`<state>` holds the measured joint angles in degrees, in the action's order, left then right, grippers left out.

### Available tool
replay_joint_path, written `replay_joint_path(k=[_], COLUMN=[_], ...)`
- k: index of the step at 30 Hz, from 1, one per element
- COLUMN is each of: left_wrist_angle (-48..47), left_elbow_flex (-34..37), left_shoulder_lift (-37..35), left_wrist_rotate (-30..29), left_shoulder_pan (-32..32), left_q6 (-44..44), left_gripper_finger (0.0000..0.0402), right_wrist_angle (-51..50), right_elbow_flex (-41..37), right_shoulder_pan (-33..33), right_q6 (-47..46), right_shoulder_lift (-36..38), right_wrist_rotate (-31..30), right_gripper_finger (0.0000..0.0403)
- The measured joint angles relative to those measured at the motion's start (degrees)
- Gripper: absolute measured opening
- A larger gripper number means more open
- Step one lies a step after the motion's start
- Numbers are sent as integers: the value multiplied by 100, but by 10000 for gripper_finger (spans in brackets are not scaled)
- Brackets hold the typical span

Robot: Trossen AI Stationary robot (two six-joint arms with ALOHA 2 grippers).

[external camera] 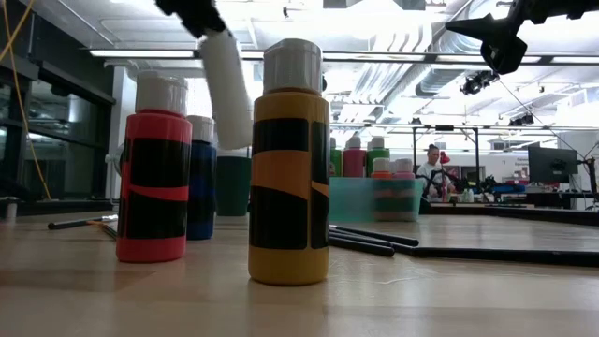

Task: Pick & Place Paint Supplies
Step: Put the white big paint bottle into the green bin

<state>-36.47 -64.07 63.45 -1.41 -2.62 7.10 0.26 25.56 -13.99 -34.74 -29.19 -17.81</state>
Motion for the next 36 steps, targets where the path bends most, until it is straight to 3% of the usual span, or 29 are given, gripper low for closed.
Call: replay_joint_path(k=[6,18,24,36], left_wrist_angle=[-122,-93,-96,34], left_elbow_flex=[-952,-3123,-4023,-5451], left_shoulder_lift=[843,3185,4281,5939], left_wrist_rotate=[-31,467,713,362], left_shoulder_pan=[-622,-1690,-1817,-1886], left_q6=[634,1446,1536,1475], left_gripper_finger=[116,116,116,116], right_wrist_angle=[36,34,7,-3], right_elbow_flex=[0,0,0,0], right_shoulder_pan=[2,-1,0,1], right_q6=[2,31,46,30], right_shoulder_lift=[1,2,2,0], right_wrist_rotate=[0,1,1,323], right_gripper_finger=[252,252,252,252])
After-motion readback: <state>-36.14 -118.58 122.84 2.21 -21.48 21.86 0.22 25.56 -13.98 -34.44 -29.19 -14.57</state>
